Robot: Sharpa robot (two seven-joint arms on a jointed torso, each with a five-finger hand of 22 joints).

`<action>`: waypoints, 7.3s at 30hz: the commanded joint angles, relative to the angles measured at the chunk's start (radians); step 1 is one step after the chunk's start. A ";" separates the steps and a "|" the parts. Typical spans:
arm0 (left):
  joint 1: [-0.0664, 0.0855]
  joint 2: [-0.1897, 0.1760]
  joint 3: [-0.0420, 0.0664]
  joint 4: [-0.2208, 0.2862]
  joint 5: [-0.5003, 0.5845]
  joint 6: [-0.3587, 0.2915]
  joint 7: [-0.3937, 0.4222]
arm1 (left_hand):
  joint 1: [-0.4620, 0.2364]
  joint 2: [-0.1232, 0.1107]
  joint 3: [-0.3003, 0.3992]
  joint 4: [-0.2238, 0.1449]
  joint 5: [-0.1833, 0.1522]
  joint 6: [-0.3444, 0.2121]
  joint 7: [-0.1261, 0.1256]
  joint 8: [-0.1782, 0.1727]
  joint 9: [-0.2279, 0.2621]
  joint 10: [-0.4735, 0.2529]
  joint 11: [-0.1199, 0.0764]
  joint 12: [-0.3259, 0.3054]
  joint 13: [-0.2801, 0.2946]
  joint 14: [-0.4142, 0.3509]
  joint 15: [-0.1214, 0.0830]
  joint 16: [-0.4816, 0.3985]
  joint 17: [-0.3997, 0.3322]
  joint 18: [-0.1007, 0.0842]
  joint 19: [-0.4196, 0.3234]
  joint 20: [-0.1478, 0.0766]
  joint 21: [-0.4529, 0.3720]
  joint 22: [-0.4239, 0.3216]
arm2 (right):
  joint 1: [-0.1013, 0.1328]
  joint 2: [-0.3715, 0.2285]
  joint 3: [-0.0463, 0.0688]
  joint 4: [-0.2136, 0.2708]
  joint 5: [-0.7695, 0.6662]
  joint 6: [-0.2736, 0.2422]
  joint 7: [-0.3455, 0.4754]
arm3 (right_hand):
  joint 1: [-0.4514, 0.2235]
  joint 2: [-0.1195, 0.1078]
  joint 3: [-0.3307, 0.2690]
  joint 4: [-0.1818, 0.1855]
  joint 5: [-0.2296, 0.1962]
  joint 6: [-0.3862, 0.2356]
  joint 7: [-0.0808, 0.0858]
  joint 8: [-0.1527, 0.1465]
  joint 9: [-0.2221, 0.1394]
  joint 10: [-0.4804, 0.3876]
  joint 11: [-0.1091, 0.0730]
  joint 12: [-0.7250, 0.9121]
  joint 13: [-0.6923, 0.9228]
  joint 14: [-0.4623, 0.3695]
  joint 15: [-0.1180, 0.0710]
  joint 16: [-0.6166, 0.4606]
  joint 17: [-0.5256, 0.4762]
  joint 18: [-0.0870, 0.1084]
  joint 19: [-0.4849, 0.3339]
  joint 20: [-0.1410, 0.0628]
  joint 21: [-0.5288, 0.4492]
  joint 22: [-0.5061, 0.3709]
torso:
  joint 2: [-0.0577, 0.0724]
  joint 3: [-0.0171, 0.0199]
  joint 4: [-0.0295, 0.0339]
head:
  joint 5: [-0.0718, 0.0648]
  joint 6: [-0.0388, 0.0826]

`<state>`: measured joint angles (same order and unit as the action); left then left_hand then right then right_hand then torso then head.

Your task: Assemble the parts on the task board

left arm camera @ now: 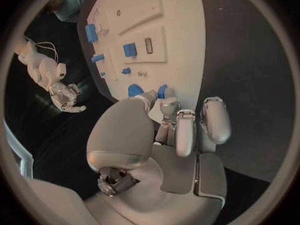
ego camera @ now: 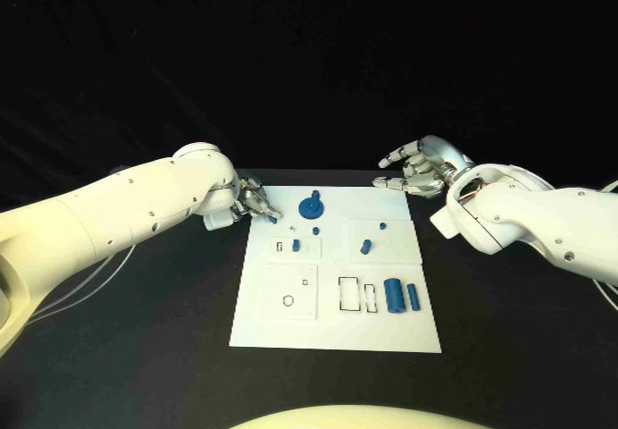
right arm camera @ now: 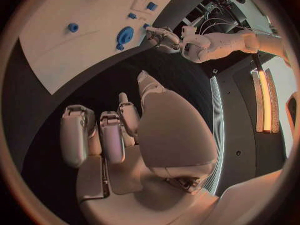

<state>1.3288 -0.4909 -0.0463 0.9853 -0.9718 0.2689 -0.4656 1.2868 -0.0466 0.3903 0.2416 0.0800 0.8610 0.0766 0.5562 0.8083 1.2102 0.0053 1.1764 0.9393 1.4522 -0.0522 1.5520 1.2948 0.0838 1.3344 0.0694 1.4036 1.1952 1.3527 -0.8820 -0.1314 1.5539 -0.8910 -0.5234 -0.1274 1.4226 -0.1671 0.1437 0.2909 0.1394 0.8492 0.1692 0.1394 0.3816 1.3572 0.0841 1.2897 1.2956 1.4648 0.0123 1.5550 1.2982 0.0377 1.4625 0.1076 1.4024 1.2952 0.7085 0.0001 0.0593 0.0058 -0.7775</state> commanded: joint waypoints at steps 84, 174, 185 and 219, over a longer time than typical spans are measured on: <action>-0.037 -0.177 -0.027 0.385 -0.072 -0.072 -0.059 | -0.148 -0.067 0.477 -0.183 0.013 -0.002 -0.026 0.178 0.154 0.085 -0.025 0.062 0.055 0.113 -0.020 0.010 0.259 -0.013 0.041 -0.028 0.018 0.059 | -0.005 -0.003 -0.002 -0.006 0.005 0.029 0.000 | -0.024 0.005 -0.003 -0.002 0.003 0.006 0.001 0.020 -0.008 -0.011 0.000 -0.001 0.023 0.092 -0.005 -0.013 0.222 0.003 0.036 0.001 -0.009 0.172 | -0.004 0.0024 0.0034 | 0.016 -0.019; -0.047 -0.145 -0.034 0.331 -0.086 -0.064 -0.060 | -0.328 -0.112 0.207 -0.040 -0.006 0.087 -0.064 0.224 0.139 0.136 -0.055 0.073 0.088 0.119 -0.044 0.019 0.276 -0.025 0.077 -0.052 0.041 0.115 | -0.005 -0.007 -0.002 -0.003 0.005 0.026 0.008 | -0.033 0.006 -0.002 -0.001 0.003 0.006 0.000 0.022 -0.009 -0.012 0.000 -0.001 0.021 0.090 -0.005 -0.016 0.215 0.005 0.033 0.001 -0.016 0.167 | -0.005 0.0018 0.0036 | -0.002 -0.028; -0.051 -0.168 -0.020 0.353 -0.069 -0.120 -0.055 | -0.344 -0.141 0.074 0.049 -0.006 0.071 -0.059 0.220 0.135 0.116 -0.051 0.055 0.064 0.117 -0.043 0.015 0.270 -0.020 0.064 -0.052 0.028 0.094 | -0.005 -0.006 -0.002 -0.006 0.006 0.025 0.011 | -0.036 0.005 -0.004 -0.001 0.003 0.005 0.001 0.022 -0.010 -0.013 0.000 -0.003 0.020 0.089 -0.005 -0.019 0.211 0.006 0.031 0.001 -0.022 0.164 | -0.004 0.0021 0.0030 | -0.005 -0.024; -0.074 -0.106 -0.021 0.315 -0.339 -0.441 0.531 | 0.142 -0.200 0.192 -0.099 0.005 -0.188 0.105 -0.061 -0.245 -0.450 0.117 -0.473 -0.582 -0.361 0.106 -0.387 -0.434 0.100 -0.403 0.081 -0.465 -0.533 | -0.009 0.000 -0.004 -0.025 0.028 -0.004 0.071 | -0.021 -0.002 0.049 -0.005 0.003 -0.010 -0.007 0.055 -0.016 -0.306 -0.010 -0.476 -0.423 -0.027 -0.017 -0.322 -0.139 0.109 -0.171 -0.010 -0.630 -0.204 | -0.003 0.0021 0.0014 | -0.018 0.001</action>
<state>1.2552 -0.6034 -0.0679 1.3073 -1.2880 -0.1711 0.0543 1.4371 -0.2324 0.5646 0.1488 0.0698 0.6583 0.1769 0.5107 0.5697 0.7545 0.1249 0.7179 0.3647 1.0933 0.0570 1.1598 0.8721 0.1785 0.9395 0.1538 0.9503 0.6605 1.3442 -0.8842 -0.1356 1.5296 -0.8660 -0.5237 -0.0675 1.4226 -0.1671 0.1639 0.2859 0.1393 0.8077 0.1596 0.1820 0.3728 1.1556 0.0893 0.8057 0.8556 1.4466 -0.0050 1.1953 1.1052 0.1423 1.3008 0.1024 0.7090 1.0278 0.7048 0.0017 0.0610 -0.0113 -0.7781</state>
